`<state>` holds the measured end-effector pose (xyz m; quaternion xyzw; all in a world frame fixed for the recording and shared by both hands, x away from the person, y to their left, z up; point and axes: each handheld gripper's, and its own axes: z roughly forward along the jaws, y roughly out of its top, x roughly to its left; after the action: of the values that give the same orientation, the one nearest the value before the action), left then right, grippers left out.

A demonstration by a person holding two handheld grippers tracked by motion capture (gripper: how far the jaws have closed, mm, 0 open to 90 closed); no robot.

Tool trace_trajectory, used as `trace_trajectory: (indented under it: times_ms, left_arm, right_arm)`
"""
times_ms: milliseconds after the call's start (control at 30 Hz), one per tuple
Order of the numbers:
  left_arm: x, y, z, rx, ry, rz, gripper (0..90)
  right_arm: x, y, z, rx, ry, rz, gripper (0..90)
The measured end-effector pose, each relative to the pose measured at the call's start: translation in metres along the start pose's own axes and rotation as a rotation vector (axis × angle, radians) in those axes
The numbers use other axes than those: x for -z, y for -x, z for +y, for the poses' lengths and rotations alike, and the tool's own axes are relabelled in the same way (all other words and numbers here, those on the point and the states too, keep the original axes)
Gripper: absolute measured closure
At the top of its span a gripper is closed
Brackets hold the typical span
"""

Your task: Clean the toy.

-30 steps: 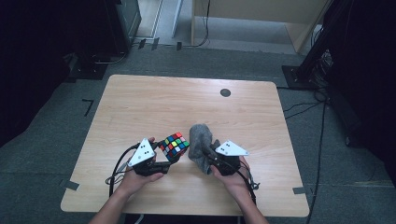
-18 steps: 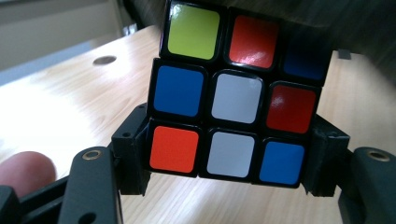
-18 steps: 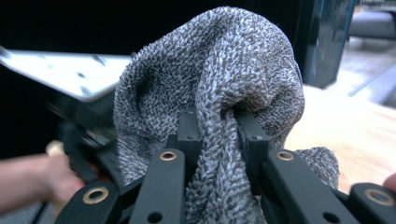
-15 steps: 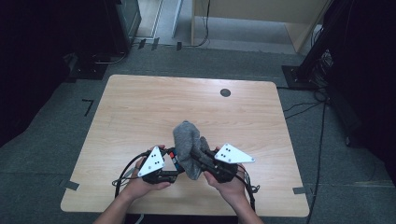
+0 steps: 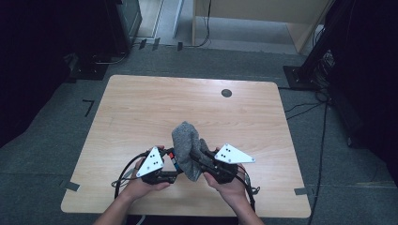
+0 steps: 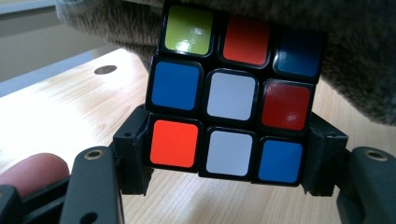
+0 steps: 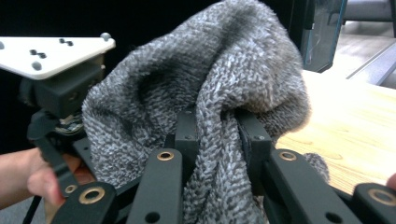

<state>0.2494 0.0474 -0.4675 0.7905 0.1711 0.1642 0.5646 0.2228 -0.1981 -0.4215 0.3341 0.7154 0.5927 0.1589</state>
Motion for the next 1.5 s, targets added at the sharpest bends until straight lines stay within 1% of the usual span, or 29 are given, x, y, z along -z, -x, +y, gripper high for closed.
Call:
trace_trajectory:
  times_ms: [33,67,100,200,267,333,400,467,533,567,600,633,667,700,767,833,900,967,1000,1033,1100,1133,1167,1233,1267,1300,1400,1433,1500]
  left_arm:
    - [0.001,0.0,0.0,0.0,0.003,-0.003,33.4]
    - [0.001,-0.001,0.0,-0.002,0.0,-0.001,33.4]
    - [0.001,-0.001,-0.001,-0.002,-0.002,0.0,33.4]
    - [-0.001,-0.002,-0.001,0.005,0.0,0.011,33.4]
    - [-0.002,-0.001,-0.001,0.003,-0.012,0.028,33.4]
    - [-0.003,-0.001,-0.002,0.001,-0.023,0.029,33.4]
    - [-0.003,0.0,-0.002,-0.001,-0.022,0.026,33.4]
    - [-0.001,0.001,0.0,0.003,0.003,0.01,33.3]
    - [0.001,0.001,0.001,0.001,0.012,0.007,33.3]
    - [0.001,0.001,0.001,-0.003,0.01,0.008,33.3]
    - [0.002,0.0,0.0,-0.002,0.008,0.006,33.3]
    - [0.002,-0.001,0.0,0.004,0.009,0.009,33.4]
    - [0.001,-0.001,0.0,0.005,0.007,0.015,33.3]
    - [0.0,-0.001,0.0,0.002,0.002,0.025,33.3]
    - [-0.002,0.0,-0.001,-0.006,-0.015,0.03,33.4]
    - [-0.004,0.002,-0.002,-0.014,-0.025,0.029,33.3]
    - [-0.003,0.003,-0.001,-0.01,-0.013,0.02,33.3]
    - [0.0,0.003,0.002,-0.007,0.011,-0.008,33.4]
    - [0.001,0.002,0.002,-0.013,0.009,-0.011,33.4]
    - [0.002,0.002,0.002,-0.012,0.012,-0.015,33.4]
    - [0.004,0.0,0.001,-0.005,0.01,-0.016,33.4]
    - [0.004,-0.001,0.001,0.0,0.012,-0.014,33.4]
    - [0.003,-0.002,0.001,0.005,0.013,-0.006,33.4]
    - [0.002,-0.002,0.001,0.005,0.003,0.009,33.4]
    - [0.001,-0.003,0.0,0.002,-0.006,0.015,33.4]
    - [0.0,-0.002,-0.001,0.002,-0.013,0.02,33.4]
    - [-0.001,0.0,-0.001,0.0,-0.008,0.011,33.4]
    - [-0.001,0.001,0.0,-0.003,0.003,0.004,33.4]
    - [0.001,0.002,0.001,-0.012,0.009,-0.001,33.4]
  right_arm:
    - [0.0,0.003,-0.001,-0.018,0.003,0.0,74.7]
    - [0.0,0.007,-0.003,-0.03,-0.006,-0.025,74.7]
    - [0.0,0.015,-0.006,-0.031,-0.031,-0.082,74.9]
    - [0.001,0.027,-0.011,-0.072,-0.061,-0.132,74.8]
    - [0.003,0.03,-0.011,-0.104,-0.049,-0.126,74.8]
    - [0.004,0.024,-0.007,-0.106,-0.015,-0.082,74.8]
    - [0.005,0.013,-0.002,-0.063,0.01,-0.044,74.6]
    - [0.003,0.005,0.001,-0.019,0.007,-0.036,74.5]
    - [0.001,0.007,-0.002,-0.014,-0.006,-0.056,74.3]
    - [0.001,0.01,-0.004,-0.031,-0.004,-0.064,74.3]
    - [0.001,0.015,-0.006,-0.046,-0.02,-0.091,74.3]
    - [0.0,0.02,-0.008,-0.048,-0.048,-0.141,74.4]
    - [0.001,0.024,-0.01,-0.054,-0.061,-0.167,74.3]
    - [0.002,0.026,-0.011,-0.065,-0.06,-0.174,74.3]
    - [0.004,0.025,-0.009,-0.087,-0.034,-0.164,74.1]
    - [0.006,0.016,-0.004,-0.063,0.011,-0.105,74.0]
    - [0.005,0.003,0.001,-0.025,0.034,-0.037,73.9]
    - [0.002,-0.005,0.003,0.025,0.013,-0.044,73.8]
    - [0.0,-0.004,0.001,0.027,0.006,-0.048,73.8]
    - [0.001,0.0,-0.001,0.007,0.011,-0.049,73.9]
    - [-0.001,0.01,-0.006,0.016,-0.024,-0.135,74.0]
    - [-0.001,0.016,-0.009,0.007,-0.051,-0.167,74.0]
    - [-0.001,0.022,-0.012,-0.021,-0.073,-0.178,74.0]
    - [0.001,0.028,-0.013,-0.101,-0.054,-0.156,74.0]
    - [0.003,0.026,-0.011,-0.122,-0.027,-0.137,73.9]
    - [0.005,0.022,-0.007,-0.121,0.003,-0.107,73.9]
    - [0.005,0.001,0.003,-0.04,0.046,-0.012,73.4]
    - [0.004,-0.003,0.004,-0.017,0.042,0.0,73.2]
    - [0.0,-0.006,0.0,0.033,0.018,-0.021,73.0]
